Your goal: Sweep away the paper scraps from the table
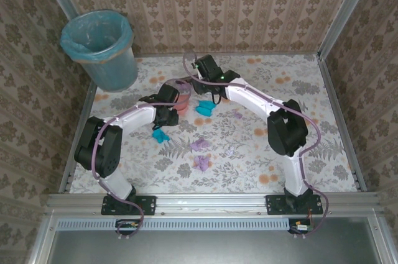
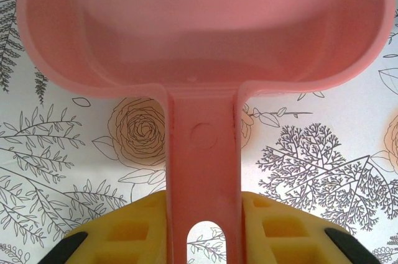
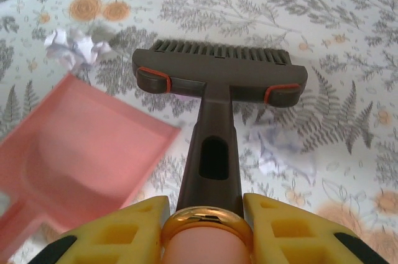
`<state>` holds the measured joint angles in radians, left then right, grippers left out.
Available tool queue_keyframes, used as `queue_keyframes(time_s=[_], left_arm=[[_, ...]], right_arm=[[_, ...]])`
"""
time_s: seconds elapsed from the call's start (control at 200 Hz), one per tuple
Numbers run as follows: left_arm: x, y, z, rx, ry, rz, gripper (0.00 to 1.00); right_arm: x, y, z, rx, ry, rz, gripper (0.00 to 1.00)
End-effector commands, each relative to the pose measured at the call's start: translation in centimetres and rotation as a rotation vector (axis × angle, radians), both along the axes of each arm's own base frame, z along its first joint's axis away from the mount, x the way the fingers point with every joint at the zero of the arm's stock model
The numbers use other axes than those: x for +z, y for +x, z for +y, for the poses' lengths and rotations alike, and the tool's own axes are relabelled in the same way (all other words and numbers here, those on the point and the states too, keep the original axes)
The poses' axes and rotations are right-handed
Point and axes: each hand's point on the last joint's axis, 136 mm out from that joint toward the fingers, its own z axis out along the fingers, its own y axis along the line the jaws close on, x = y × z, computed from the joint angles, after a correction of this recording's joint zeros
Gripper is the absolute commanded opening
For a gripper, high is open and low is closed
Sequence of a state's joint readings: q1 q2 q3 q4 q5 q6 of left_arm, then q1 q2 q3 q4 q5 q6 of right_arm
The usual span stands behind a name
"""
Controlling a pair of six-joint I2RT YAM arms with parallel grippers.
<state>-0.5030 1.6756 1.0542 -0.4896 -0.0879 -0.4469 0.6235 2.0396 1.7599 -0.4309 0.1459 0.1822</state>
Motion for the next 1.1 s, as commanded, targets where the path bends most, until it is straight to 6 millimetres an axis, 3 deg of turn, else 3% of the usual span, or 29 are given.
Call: queue_keyframes(time_s=[0.0, 0.24, 0.505, 0.78, 0.9, 1.095], left_arm=[[-0.8, -0.8, 1.1, 0.001, 0.054, 0.051, 0.00], [-0.9, -0.7, 1.0, -0.001, 0.048, 0.054, 0.00], [-1.0, -0.8, 0.8, -0.007, 0.043, 0.062, 0.00], [-1.2, -0.8, 0.8, -0.011, 0.047, 0.067, 0.00], [-1.0, -0.8, 0.7, -0.013, 0.044, 0.064, 0.00], [-1.1, -0.8, 0.8, -0.014, 0.049, 0.063, 0.00]], right_arm=[[1.9, -2.3, 0.2, 0.015, 0.019, -0.024, 0.00], [3.9, -5.6, -0.1, 0.068, 0.009, -0.062, 0.00], [6.9, -4.9, -1.9, 0.020, -0.032, -0.175, 0.00], [6.4, -1.4, -4.8, -0.070, -0.208, -0.210, 0.00], [5.3, -0.5, -3.9, -0.036, -0.241, -0.189, 0.00], [3.5, -0.7, -2.1, 0.044, -0.275, -0.131, 0.00]])
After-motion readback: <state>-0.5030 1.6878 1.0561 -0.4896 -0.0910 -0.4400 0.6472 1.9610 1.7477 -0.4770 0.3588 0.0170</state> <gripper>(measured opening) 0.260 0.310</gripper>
